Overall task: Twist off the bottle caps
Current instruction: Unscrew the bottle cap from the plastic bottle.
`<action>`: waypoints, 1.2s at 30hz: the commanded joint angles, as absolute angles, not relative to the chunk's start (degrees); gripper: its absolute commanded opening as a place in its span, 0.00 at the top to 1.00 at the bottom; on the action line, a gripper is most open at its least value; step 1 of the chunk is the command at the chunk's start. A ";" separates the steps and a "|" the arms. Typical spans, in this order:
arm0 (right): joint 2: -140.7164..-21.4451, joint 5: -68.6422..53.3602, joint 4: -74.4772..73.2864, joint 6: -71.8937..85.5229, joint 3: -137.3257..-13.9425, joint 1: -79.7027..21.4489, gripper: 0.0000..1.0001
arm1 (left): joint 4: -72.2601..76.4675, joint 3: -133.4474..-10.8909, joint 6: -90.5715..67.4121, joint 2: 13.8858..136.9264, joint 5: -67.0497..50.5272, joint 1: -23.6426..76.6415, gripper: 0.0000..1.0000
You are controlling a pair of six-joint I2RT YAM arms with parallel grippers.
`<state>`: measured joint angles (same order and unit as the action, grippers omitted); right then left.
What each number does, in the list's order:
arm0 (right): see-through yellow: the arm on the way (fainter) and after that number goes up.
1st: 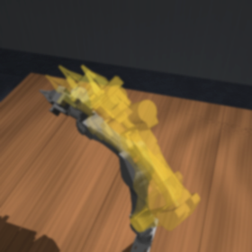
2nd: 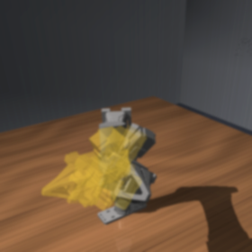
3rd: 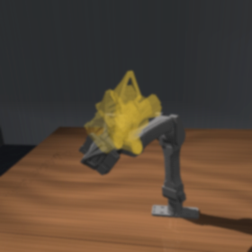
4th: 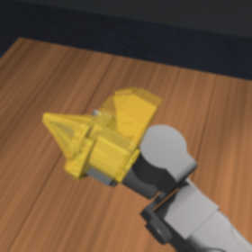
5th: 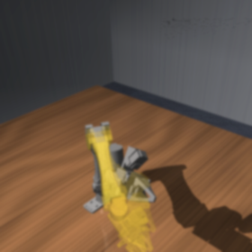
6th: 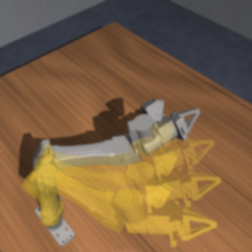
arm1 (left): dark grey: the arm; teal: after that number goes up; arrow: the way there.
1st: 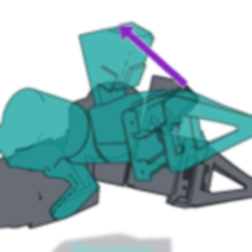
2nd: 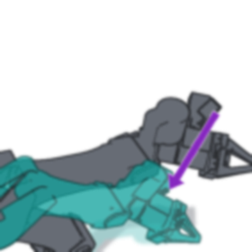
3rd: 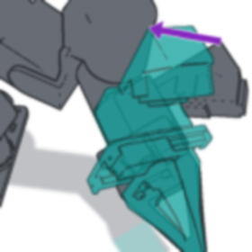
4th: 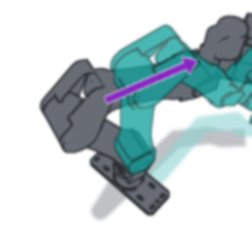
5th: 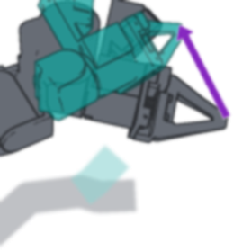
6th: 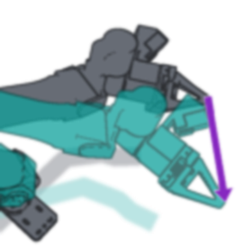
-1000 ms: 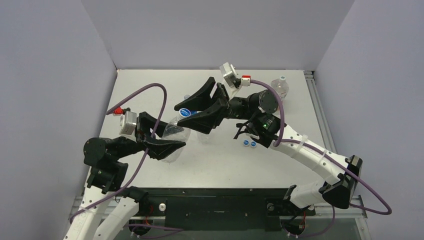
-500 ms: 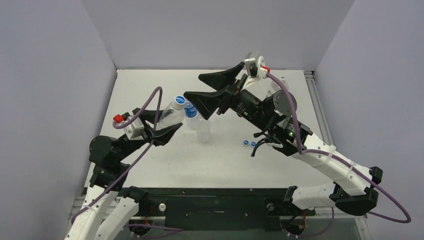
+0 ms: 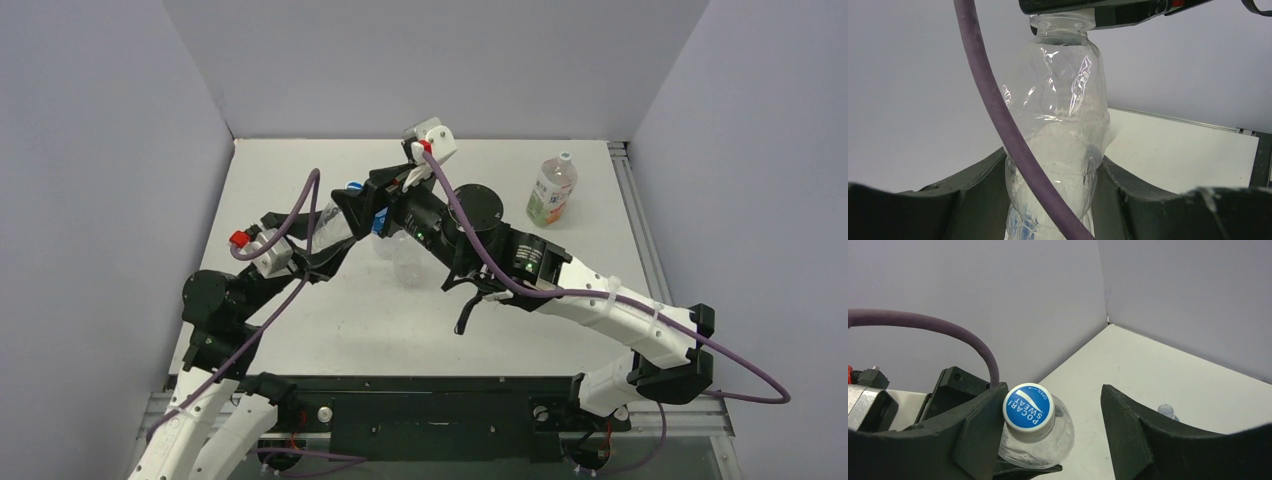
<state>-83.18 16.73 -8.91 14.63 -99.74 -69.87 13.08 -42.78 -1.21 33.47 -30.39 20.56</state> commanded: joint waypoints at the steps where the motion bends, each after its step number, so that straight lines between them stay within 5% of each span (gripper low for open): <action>1: -82.58 19.45 -8.47 14.86 -101.23 -70.32 0.39 | 8.09 -44.00 1.37 33.29 -12.15 20.48 0.95; 14: -81.39 17.45 -5.50 15.92 -98.50 -70.31 0.77 | 7.37 -43.51 0.55 33.49 -12.30 20.48 0.95; 18: -80.48 16.59 -4.50 14.90 -97.12 -70.24 1.00 | 7.15 -43.54 0.36 33.59 -12.89 20.48 0.95; 22: -78.23 10.39 -1.79 12.02 -94.30 -68.51 1.00 | 7.15 -43.98 -3.86 33.33 -16.57 20.48 0.95; 30: -71.68 -28.99 13.66 16.35 -83.55 -58.11 1.00 | 8.76 -46.59 -14.17 33.30 -30.26 20.40 0.95; 36: -71.95 -45.46 25.35 25.48 -81.37 -54.83 1.00 | 15.17 -47.70 -26.69 33.58 -47.34 20.46 0.95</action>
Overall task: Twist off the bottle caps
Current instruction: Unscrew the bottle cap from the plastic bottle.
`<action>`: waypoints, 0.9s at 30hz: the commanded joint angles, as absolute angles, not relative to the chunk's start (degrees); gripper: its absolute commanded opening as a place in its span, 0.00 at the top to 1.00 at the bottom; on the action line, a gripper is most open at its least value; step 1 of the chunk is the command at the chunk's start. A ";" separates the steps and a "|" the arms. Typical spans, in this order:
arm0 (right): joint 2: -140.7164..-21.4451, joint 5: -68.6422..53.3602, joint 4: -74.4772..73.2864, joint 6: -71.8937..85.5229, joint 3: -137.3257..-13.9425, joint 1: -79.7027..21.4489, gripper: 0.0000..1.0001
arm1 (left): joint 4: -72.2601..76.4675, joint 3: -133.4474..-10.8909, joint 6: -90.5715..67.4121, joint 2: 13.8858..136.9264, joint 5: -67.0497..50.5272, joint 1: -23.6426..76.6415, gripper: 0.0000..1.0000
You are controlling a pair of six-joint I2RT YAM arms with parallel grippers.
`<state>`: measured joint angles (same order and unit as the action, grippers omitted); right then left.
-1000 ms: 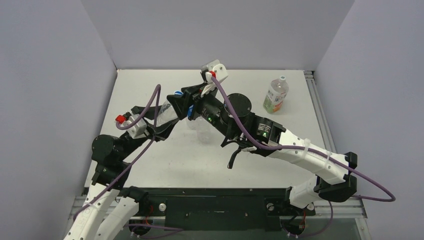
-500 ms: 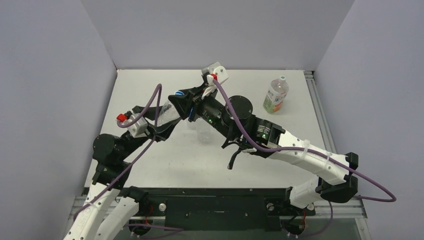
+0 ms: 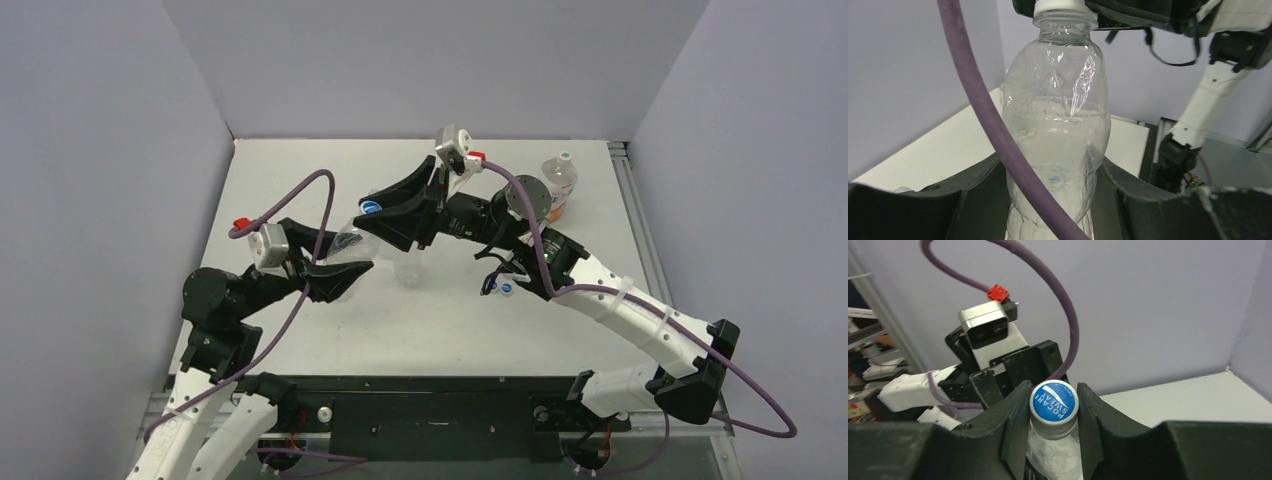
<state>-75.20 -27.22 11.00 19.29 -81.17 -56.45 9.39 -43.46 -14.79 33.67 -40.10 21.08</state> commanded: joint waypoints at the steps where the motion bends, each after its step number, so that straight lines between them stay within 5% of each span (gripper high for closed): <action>1: -72.57 -46.86 26.74 27.97 -81.47 -54.62 1.00 | 15.92 -48.22 -27.71 33.75 -49.52 20.47 0.95; 14: -79.18 -55.48 32.82 36.48 -85.71 -53.27 0.99 | 15.76 -49.97 -29.11 34.52 -53.51 20.65 0.95; 16: -78.36 -52.75 28.38 34.52 -85.90 -52.48 0.84 | 14.48 -49.74 -26.90 34.28 -52.08 20.59 0.95; 17: -77.90 -50.96 25.86 33.78 -85.71 -52.01 0.68 | 14.05 -49.66 -26.10 34.06 -50.99 20.58 0.96; 22: -73.16 -49.09 23.12 31.31 -82.83 -50.84 0.30 | 12.11 -49.05 -22.03 33.62 -47.54 20.57 0.96; 27: -69.53 -39.87 13.16 25.19 -83.91 -50.88 0.19 | 11.82 -48.05 -19.03 33.41 -43.78 20.57 0.96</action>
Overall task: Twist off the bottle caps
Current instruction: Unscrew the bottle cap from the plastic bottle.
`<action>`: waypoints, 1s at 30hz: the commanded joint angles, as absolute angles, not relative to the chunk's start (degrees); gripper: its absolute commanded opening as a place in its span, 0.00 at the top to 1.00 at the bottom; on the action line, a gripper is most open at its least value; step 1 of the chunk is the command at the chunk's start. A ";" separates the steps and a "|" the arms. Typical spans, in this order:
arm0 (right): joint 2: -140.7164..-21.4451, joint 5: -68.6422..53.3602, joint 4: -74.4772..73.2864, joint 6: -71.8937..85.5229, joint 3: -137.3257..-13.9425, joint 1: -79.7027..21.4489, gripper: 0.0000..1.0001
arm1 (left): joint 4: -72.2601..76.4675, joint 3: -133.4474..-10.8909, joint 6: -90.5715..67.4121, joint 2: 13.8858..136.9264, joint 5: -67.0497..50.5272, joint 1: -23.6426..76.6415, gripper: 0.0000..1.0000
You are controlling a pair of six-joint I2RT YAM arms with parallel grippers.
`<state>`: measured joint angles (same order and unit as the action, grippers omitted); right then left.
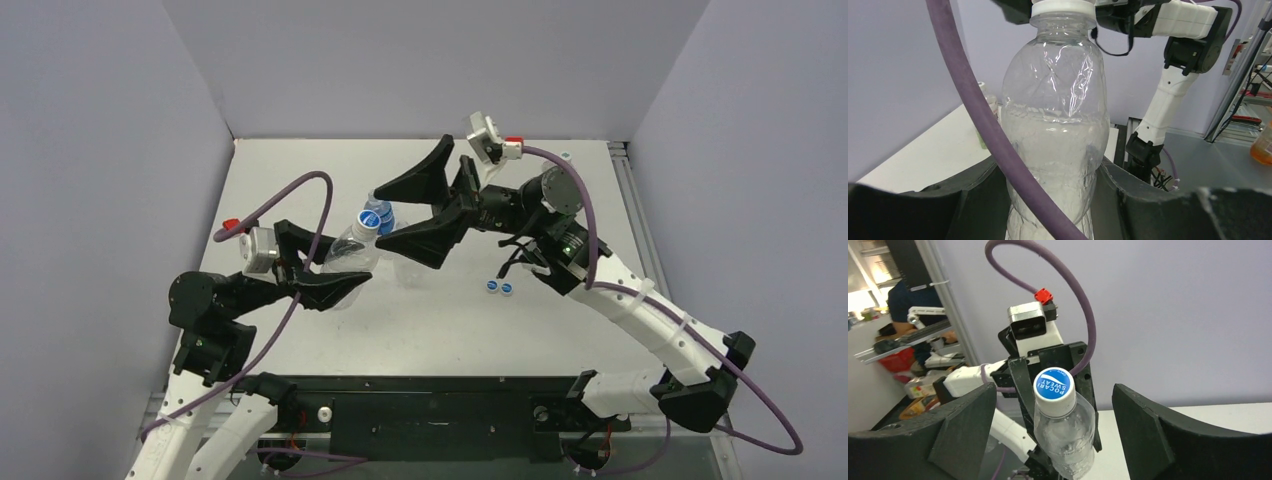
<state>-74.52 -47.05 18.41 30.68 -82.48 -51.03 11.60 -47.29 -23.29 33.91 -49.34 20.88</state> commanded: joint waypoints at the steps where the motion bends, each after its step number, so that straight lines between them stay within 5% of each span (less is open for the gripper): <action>1: -69.04 -37.06 11.46 24.94 -84.70 -50.97 0.19 | 11.30 -47.89 -18.30 33.31 -41.55 20.52 0.96; 6: -71.39 -23.56 2.08 20.77 -91.33 -56.02 0.17 | 10.27 -46.33 -10.84 33.74 -30.01 20.57 0.96; 12: -76.67 10.07 -10.42 15.91 -98.20 -65.18 0.38 | 9.28 -46.40 -6.06 35.01 -19.87 20.57 0.96; 14: -78.50 15.11 -11.72 14.18 -99.75 -67.51 0.37 | 8.67 -46.59 -4.82 35.53 -17.28 20.64 0.97; 21: -81.44 20.33 -9.10 13.62 -100.48 -70.00 0.35 | 7.56 -46.11 -3.30 35.52 -15.58 20.65 0.98; 30: -81.26 18.72 -2.66 14.89 -97.82 -70.14 0.46 | 7.25 -44.90 -2.40 35.02 -14.83 20.65 0.98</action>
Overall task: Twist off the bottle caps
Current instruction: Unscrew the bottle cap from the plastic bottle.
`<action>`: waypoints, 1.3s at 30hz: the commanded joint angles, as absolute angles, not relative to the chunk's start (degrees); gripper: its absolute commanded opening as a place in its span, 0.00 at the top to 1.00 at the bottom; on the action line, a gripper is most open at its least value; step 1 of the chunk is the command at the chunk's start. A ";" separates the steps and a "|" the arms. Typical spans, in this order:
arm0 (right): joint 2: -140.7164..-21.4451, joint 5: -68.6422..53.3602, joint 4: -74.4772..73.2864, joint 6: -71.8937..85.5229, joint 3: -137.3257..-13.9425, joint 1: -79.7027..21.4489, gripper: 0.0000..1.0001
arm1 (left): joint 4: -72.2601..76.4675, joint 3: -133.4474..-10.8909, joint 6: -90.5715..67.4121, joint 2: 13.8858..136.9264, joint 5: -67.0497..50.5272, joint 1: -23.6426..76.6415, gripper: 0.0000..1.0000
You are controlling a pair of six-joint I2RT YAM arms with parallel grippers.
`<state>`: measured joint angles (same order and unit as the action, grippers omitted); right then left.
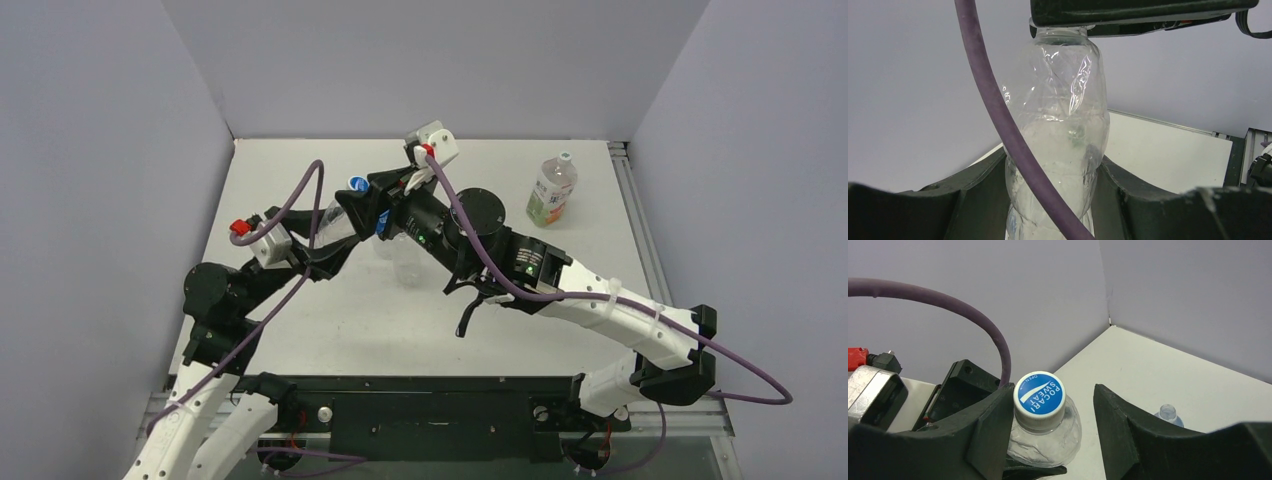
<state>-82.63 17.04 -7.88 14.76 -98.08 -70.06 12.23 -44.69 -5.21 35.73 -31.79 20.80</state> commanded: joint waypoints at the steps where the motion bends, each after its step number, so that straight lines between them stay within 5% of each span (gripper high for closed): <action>1: -81.46 18.54 -2.60 14.96 -98.00 -70.14 0.48 | 7.11 -44.80 -2.43 35.00 -14.67 20.65 0.98; 12: -82.48 17.08 -1.20 15.55 -98.69 -70.14 0.57 | 6.20 -44.53 -2.02 34.55 -14.63 20.66 0.98; 20: -82.34 15.20 -1.90 16.20 -98.68 -69.85 1.00 | 6.22 -44.95 -2.32 34.46 -14.58 20.68 0.98; 25: -80.93 5.54 0.20 15.77 -96.58 -68.00 1.00 | 7.30 -45.07 -6.92 33.73 -19.58 20.65 0.98; 31: -76.51 -21.64 6.63 16.56 -91.30 -63.19 1.00 | 12.52 -44.54 -14.77 32.39 -41.70 20.57 0.97; 39: -71.45 -44.58 31.80 30.40 -79.51 -55.51 1.00 | 15.82 -46.69 -22.92 33.40 -49.58 20.57 0.97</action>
